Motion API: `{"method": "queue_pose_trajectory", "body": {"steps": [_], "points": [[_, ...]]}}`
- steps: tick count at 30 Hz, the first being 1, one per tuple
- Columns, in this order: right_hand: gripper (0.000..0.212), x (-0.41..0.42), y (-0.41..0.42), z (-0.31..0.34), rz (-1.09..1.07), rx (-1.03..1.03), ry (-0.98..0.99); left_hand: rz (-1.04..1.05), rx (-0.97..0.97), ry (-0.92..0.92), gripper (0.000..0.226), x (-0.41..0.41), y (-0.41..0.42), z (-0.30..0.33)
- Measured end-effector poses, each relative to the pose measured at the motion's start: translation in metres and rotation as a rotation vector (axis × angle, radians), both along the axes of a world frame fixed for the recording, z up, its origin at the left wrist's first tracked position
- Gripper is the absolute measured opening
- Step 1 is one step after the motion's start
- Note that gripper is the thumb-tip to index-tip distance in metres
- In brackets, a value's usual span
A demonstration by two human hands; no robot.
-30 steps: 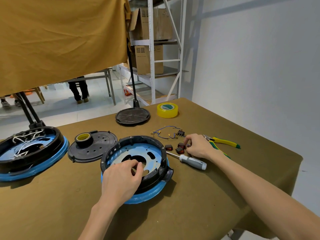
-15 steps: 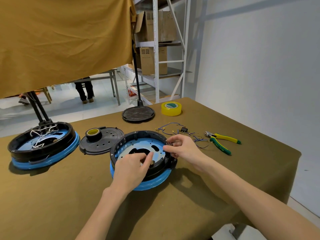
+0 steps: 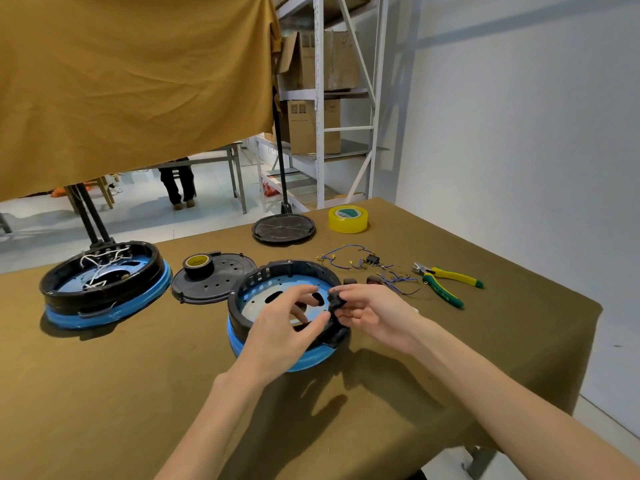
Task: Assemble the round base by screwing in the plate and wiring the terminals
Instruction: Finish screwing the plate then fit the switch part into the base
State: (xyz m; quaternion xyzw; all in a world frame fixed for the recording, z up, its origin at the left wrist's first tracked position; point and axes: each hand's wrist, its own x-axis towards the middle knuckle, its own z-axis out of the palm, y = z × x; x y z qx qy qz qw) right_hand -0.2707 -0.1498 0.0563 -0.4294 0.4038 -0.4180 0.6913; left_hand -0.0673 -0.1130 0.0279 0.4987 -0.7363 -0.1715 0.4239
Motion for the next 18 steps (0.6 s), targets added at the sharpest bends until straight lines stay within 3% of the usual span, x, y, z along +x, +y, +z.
{"method": "queue_pose_trajectory", "body": {"steps": [4, 9, 18], "points": [[0.021, -0.001, 0.004, -0.007, 0.031, -0.122, 0.085, -0.015, -0.023, -0.013, 0.04, -0.016, -0.003, 0.001], [0.027, -0.012, -0.002, -0.004, 0.071, -0.089, -0.079, -0.02, 0.039, 0.192, 0.025, -0.014, -0.012, -0.002], [0.016, -0.01, -0.014, -0.009, 0.042, -0.525, 0.318, -0.082, 0.146, 0.219, 0.026, -0.008, -0.018, 0.0]]}}
